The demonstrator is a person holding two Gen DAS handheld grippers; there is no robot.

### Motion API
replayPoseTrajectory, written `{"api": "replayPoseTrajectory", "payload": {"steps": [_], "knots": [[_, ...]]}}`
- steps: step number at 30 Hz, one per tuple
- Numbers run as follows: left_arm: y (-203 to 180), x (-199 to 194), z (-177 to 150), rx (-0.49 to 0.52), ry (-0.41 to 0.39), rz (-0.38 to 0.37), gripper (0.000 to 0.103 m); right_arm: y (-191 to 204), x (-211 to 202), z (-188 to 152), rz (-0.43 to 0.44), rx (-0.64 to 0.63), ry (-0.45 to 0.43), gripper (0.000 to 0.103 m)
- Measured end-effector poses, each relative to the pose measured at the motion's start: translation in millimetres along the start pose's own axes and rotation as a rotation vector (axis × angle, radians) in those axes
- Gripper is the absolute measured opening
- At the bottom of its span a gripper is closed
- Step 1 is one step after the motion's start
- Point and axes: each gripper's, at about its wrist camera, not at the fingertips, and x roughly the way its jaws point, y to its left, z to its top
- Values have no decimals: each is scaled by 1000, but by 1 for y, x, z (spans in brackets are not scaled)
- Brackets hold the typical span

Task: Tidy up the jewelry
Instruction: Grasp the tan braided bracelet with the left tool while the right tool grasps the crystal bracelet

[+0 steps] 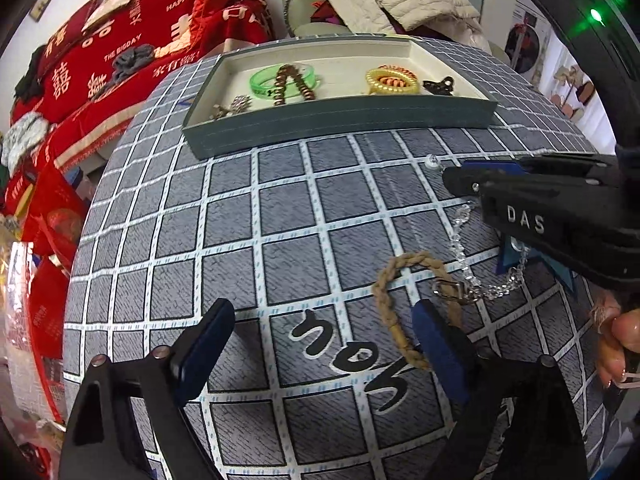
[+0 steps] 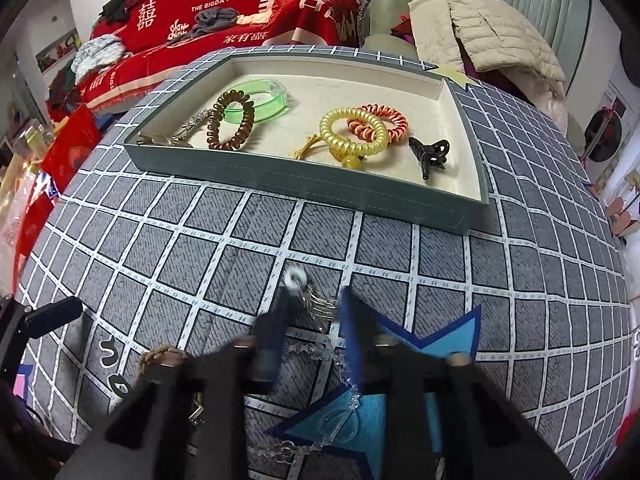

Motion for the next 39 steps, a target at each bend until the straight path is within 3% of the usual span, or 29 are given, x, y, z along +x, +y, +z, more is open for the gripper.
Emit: {"api": "replayPoseTrajectory", "payload": {"steps": [8,12,14,18,19,20,22,30,39], "knots": [[-15,-5,2,56,1,-13,79,-23,-19,-12,55,115,-35,13],[-22,-6,3,95,6,12,76,-31,-34,-17,67,136,-62,13],[-25,-6,6,110,21,-12,63,-36,-44,-20,73,152,-80,13],[-35,-8,6,167,23,-25,46,-43,-63,-26,88,187,-115,13],[-37,-8,6,177,25,-33,32,-43,-66,-27,91,192,-120,13],[-40,-8,5,192,26,-28,28,-45,-70,-27,94,198,-126,13],[-42,-9,4,206,17,-21,28,-48,-76,-28,100,205,-138,13],[-26,-24,5,144,-33,-110,28,-55,-89,-32,118,231,-160,13],[7,-48,27,56,-104,-162,28,-64,-100,-28,135,266,-189,13]]}}
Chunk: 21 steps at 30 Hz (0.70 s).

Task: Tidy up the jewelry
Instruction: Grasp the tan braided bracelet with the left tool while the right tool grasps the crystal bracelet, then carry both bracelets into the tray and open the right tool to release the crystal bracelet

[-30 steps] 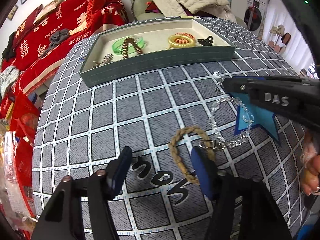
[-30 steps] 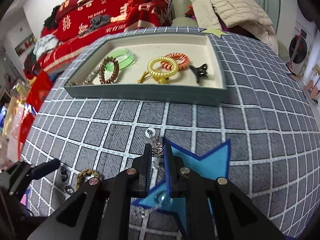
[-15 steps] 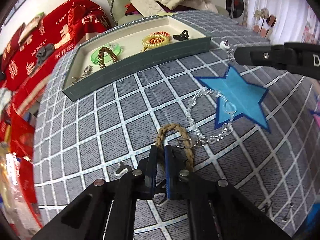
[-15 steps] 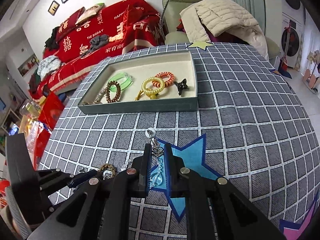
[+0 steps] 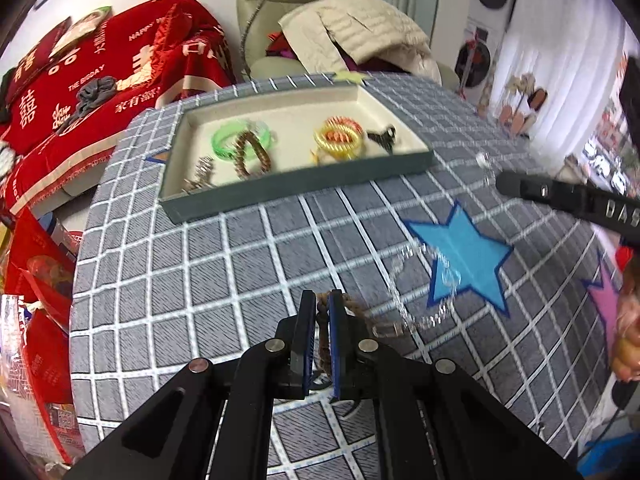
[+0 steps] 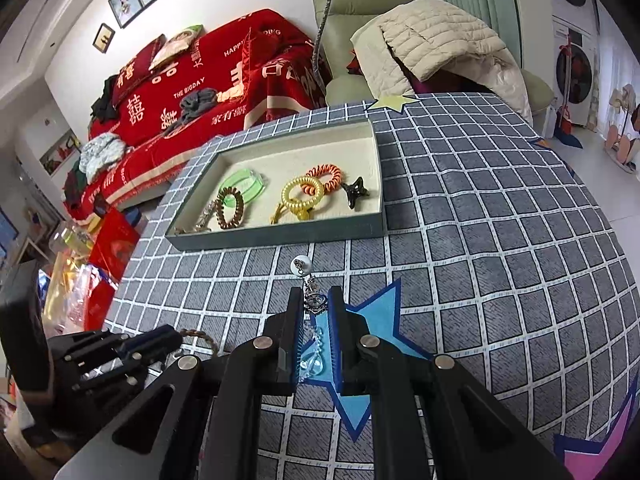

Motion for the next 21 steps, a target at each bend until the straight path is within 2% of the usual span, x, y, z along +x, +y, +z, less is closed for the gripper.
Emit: {"api": "replayPoseTrajectory", "payload": {"steps": [10,21], "knots": [[27,-14,22,-62,-69,-15,28,9,4,12,13,-14,-3,13],[46,-2,60,-112,-119,-4,28,21,22,43,21,-56,-6,13]]}}
